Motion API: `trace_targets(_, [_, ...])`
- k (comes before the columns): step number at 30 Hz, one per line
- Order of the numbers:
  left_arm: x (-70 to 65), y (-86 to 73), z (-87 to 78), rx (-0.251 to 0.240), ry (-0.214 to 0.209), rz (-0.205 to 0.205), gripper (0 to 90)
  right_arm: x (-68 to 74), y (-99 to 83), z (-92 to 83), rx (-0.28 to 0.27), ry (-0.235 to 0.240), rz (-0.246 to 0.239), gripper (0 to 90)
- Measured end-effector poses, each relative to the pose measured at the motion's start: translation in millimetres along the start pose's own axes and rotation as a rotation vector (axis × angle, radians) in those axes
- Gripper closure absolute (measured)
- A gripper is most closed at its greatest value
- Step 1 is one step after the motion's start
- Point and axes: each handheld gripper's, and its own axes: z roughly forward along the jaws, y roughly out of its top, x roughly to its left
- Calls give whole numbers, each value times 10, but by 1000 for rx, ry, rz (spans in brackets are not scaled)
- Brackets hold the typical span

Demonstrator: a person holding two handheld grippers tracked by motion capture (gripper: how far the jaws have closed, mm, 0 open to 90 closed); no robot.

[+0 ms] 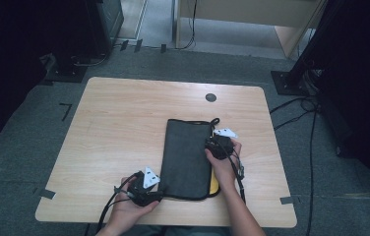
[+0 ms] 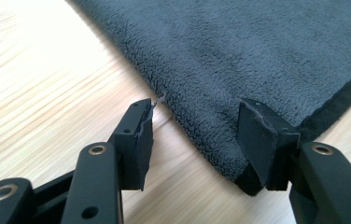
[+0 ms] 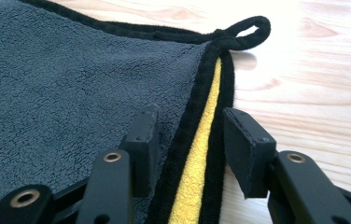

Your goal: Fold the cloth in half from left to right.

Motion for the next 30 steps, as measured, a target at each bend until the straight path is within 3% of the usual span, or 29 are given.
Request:
trace_targets(3, [109, -52, -52, 4, 6, -19, 464, 199, 31, 48, -4, -8, -17, 592])
trace_targets(4, [208, -113, -110, 5, 17, -31, 464, 286, 45, 70, -6, -10, -28, 592])
trace_targets(8, [298, -223, -193, -13, 21, -47, 464, 469, 85, 122, -4, -1, -65, 581])
trace_targets(12, [311, -270, -234, -41, 11, -46, 447, 424, 123, 125, 0, 34, -59, 555])
trace_targets(13, [336, -290, -263, -59, -4, -56, 428, 314, 171, 88, -59, 14, -20, 598])
trace_targets(15, [380, -304, -283, -70, -24, -68, 410, 211, 240, 77, -81, 2, 29, 635])
trace_targets(18, [447, -324, -322, -86, -24, -85, 397, 108, 380, 165, -58, 73, 77, 677])
trace_targets(22, [577, -364, -394, -97, 19, -105, 399, 184, 520, 340, -6, 119, 34, 707])
trace_targets(23, [618, -383, -411, -101, 31, -115, 399, 211, 544, 391, 20, 111, 24, 707])
trace_targets(25, [711, -425, -450, -102, 45, -133, 395, 238, 568, 459, 52, 49, 32, 701])
trace_targets(27, [796, -471, -482, -105, 57, -156, 392, 251, 579, 489, 46, 38, 65, 723])
trace_targets(29, [869, -518, -501, -98, 69, -169, 389, 278, 585, 510, 57, 55, 55, 789])
trace_targets(30, [896, -540, -502, -95, 75, -181, 388, 298, 585, 519, 61, 41, 30, 825])
